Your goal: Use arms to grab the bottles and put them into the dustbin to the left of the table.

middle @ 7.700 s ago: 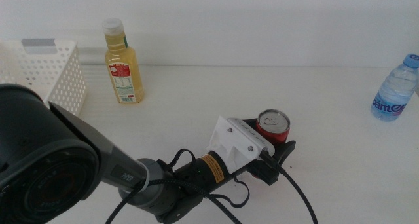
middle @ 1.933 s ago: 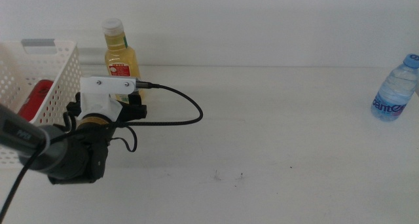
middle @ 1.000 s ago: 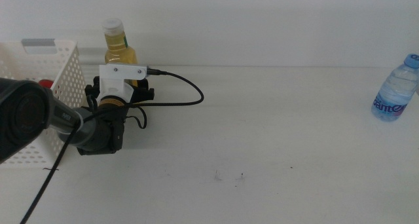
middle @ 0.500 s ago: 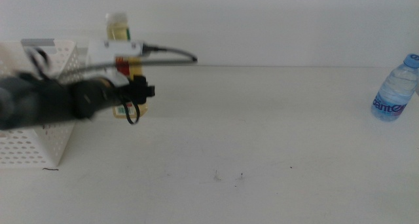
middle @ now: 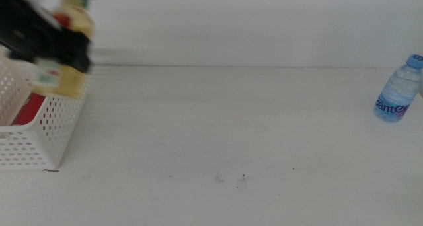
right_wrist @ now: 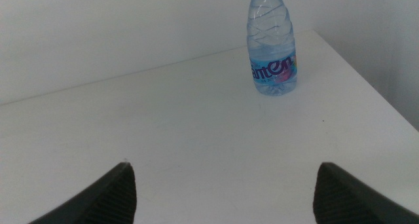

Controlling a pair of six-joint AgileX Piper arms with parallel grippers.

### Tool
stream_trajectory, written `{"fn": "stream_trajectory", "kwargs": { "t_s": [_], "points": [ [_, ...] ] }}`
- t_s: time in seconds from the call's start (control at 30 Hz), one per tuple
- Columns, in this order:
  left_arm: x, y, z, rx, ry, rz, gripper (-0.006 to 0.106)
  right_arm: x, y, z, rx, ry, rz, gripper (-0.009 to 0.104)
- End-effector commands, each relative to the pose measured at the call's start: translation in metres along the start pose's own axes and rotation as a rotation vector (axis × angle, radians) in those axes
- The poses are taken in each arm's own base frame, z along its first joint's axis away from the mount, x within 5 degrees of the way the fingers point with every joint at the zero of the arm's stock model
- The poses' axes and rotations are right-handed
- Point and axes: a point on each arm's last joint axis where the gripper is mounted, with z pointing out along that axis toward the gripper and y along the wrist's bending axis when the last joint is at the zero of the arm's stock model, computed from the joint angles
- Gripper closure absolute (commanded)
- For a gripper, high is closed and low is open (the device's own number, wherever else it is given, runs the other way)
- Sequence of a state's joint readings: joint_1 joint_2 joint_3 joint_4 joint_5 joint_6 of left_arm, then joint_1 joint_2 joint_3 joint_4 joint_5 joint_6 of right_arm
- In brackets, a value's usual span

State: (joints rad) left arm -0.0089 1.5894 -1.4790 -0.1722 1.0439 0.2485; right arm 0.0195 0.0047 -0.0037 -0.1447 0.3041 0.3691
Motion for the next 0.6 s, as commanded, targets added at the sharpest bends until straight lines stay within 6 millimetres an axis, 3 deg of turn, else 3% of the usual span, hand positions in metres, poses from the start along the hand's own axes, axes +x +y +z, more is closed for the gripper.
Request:
{"fn": "stream_trajectory", "kwargs": {
  "t_s": [0.0,0.13,0.27,0.57],
  "points": [
    [-0.011,0.024,-0.018,-0.058,-0.002,-0.012,0.102,0.000,-0.001,0.000,0.007,-0.016,-0.010,0.005],
    [-0.022,0.070,-0.016,-0.100,0.038,-0.055,0.102,0.000,-0.001,0.000,0.007,-0.016,-0.010,0.005],
    [-0.020,0.103,0.010,-0.109,0.105,-0.072,0.102,0.000,-0.001,0.000,0.007,-0.016,-0.010,0.005],
    [-0.009,0.130,0.065,-0.101,0.231,-0.047,0.102,0.000,-0.001,0.000,0.007,-0.016,-0.010,0.005]
  ]
}}
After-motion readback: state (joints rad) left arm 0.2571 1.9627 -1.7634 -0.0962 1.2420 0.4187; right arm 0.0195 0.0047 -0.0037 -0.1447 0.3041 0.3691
